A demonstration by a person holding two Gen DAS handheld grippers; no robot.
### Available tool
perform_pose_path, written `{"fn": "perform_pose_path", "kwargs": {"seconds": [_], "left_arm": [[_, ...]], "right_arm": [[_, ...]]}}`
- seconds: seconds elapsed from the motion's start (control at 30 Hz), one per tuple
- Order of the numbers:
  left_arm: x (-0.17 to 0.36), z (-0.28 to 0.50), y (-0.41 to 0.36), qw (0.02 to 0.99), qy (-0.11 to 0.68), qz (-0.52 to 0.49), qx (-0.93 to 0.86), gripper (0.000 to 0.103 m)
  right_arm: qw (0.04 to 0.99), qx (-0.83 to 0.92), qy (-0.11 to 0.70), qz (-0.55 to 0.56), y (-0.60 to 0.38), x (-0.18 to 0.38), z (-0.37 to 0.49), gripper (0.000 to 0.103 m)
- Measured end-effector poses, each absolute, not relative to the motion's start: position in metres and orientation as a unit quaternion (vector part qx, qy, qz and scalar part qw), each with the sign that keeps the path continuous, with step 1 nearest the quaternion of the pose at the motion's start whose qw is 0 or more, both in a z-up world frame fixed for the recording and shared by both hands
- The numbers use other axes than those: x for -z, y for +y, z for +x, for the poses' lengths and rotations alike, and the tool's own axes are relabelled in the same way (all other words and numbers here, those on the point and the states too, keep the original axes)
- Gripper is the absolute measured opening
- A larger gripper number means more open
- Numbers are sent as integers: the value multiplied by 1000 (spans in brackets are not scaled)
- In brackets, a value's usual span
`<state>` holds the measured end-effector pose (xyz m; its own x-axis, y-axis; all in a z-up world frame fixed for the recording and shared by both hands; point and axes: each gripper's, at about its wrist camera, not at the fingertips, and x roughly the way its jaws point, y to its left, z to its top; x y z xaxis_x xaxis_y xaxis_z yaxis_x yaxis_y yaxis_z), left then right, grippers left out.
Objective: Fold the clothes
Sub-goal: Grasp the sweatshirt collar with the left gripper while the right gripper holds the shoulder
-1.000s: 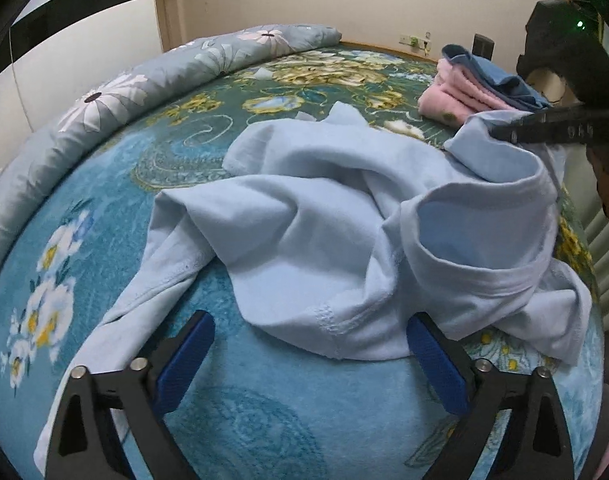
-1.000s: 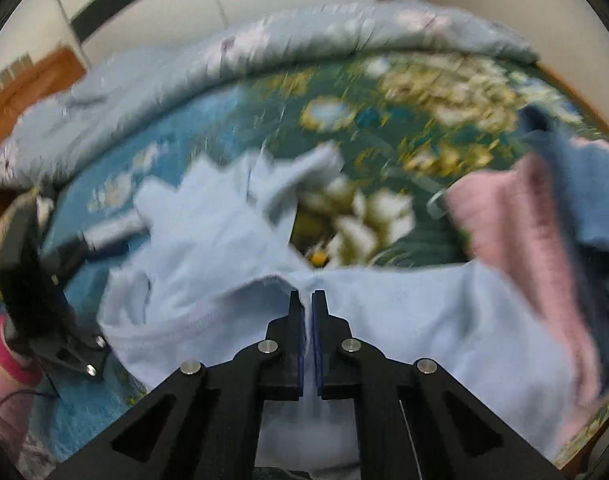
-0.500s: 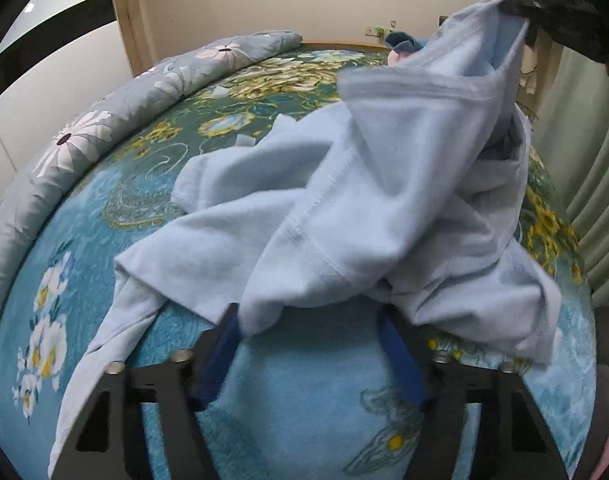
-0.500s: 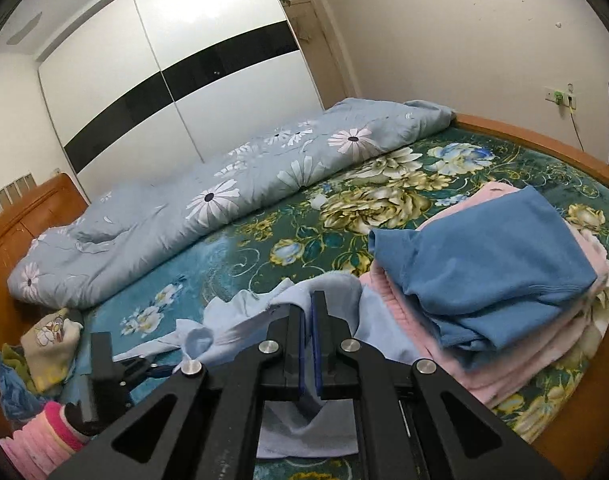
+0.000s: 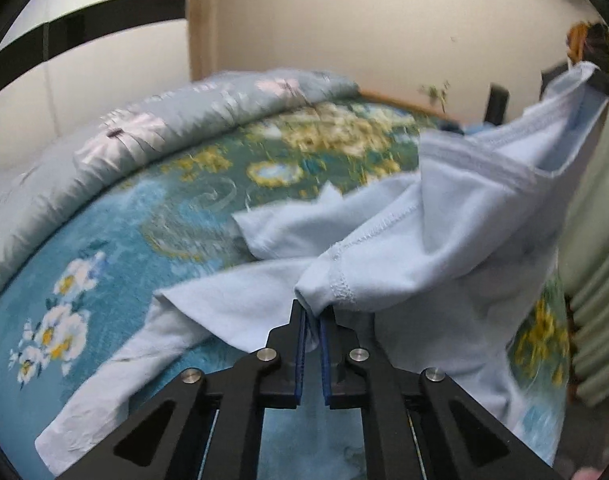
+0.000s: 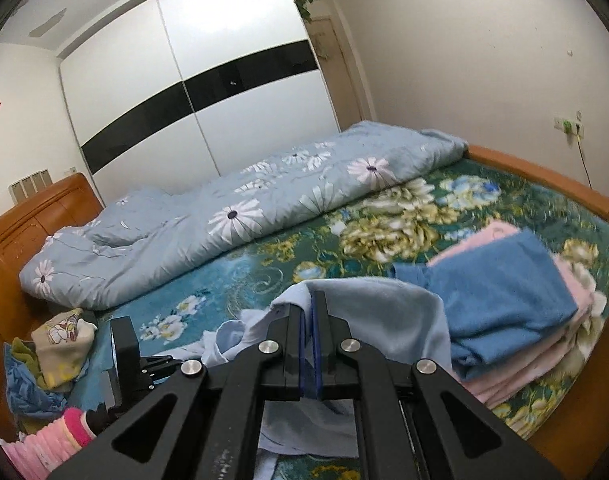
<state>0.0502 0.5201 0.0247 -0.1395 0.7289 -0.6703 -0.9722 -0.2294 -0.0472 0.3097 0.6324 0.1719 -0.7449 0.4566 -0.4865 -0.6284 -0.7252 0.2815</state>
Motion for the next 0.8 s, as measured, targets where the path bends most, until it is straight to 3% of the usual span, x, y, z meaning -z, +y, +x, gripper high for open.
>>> {"fn": "perform_pose_path", "kwargs": {"seconds": [0.23,0.4,0.57,0.8], "left_arm": [[-124,27,482,521,116,-208,-820,6],[-205,21,435,467,96,-128,-870,6],[-280,40,364,406,78,-37,-910,6],[-340,98,256,363,70,46,-928,7]], "right_arm": [[300,-923,178,-160,622,-234,294,3],[279,-943,140,-114,594,-291,277,3],[252,-962,87,-55,544,-346,271,3],[209,-977,45,8,474,-375,298,3]]}}
